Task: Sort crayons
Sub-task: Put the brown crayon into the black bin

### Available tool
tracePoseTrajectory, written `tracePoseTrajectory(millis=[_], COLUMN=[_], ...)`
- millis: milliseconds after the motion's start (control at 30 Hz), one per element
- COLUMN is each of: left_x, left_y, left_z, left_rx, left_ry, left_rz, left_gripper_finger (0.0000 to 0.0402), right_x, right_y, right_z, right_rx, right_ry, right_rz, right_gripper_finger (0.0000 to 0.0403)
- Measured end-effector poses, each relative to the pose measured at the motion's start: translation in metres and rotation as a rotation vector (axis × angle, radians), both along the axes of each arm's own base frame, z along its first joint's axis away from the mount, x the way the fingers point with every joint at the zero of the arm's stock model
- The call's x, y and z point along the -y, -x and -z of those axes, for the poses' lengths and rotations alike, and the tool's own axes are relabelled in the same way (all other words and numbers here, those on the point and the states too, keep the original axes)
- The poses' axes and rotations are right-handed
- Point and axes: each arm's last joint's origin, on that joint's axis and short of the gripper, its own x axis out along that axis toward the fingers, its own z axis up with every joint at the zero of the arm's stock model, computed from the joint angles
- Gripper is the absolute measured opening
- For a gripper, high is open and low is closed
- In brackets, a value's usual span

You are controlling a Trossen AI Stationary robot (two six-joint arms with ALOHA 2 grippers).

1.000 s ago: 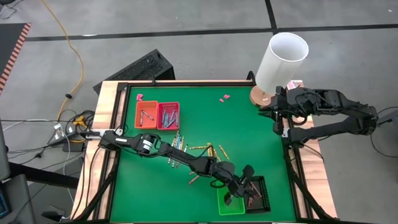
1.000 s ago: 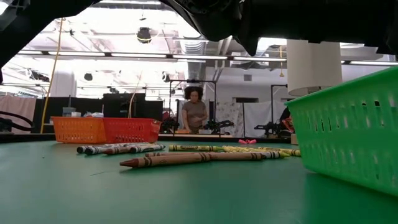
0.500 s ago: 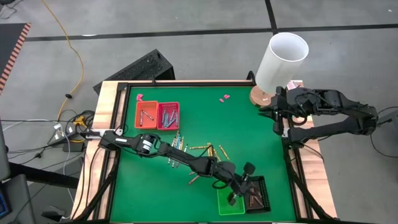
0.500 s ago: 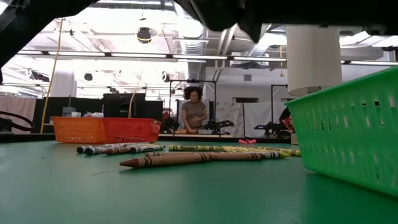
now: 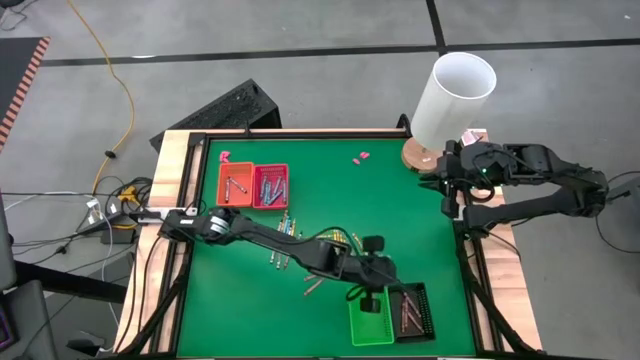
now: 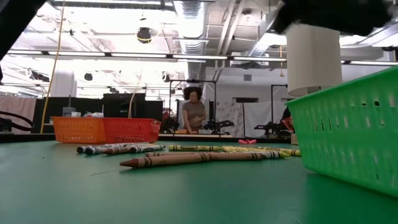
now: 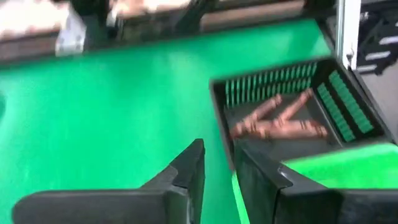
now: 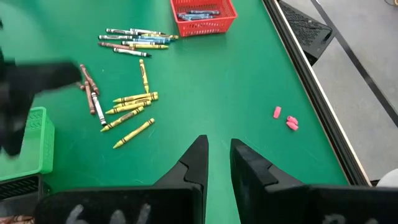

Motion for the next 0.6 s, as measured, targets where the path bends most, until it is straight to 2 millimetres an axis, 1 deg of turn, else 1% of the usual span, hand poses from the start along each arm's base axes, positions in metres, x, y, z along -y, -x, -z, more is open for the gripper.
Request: tracePoseTrajectory(millis=[100,200,333,467,533,600], left_x=[-0.001,0.001,0.001,0.004,0.01,0.018], left_y=[0.017,0.039,0.067,0.09,0.097,0.103], left_z=[-0.022,-0.042,-0.054,-0.055,-0.045,-0.029], left_rx=[-0.057,-0.118,-0.256,-0.379,-0.431,-0.48], left_ry=[0.023,-0.026,-0.091,-0.111,-0.115,-0.102], left_rz=[-0.019,-0.04,-0.106,-0.204,-0.247,-0.269], left_gripper_finger=[0.0059,0.0039,0.0015,0.0003,0.0003,0.0003], right_x=[0.0,0.0,0.0,0.0,0.0,0.0], right_y=[0.0,0.0,0.0,0.0,0.0,0.0], right_z=[0.0,0.0,0.0,0.0,0.0,0.0], right_rx=[0.0,0.0,0.0,0.0,0.0,0.0], right_ry=[0.0,0.0,0.0,0.0,0.0,0.0], right_rz=[0.0,0.0,0.0,0.0,0.0,-0.001], right_gripper_finger=[0.0068,0.0068,0.0068,0.0068,0.0068,0.0068])
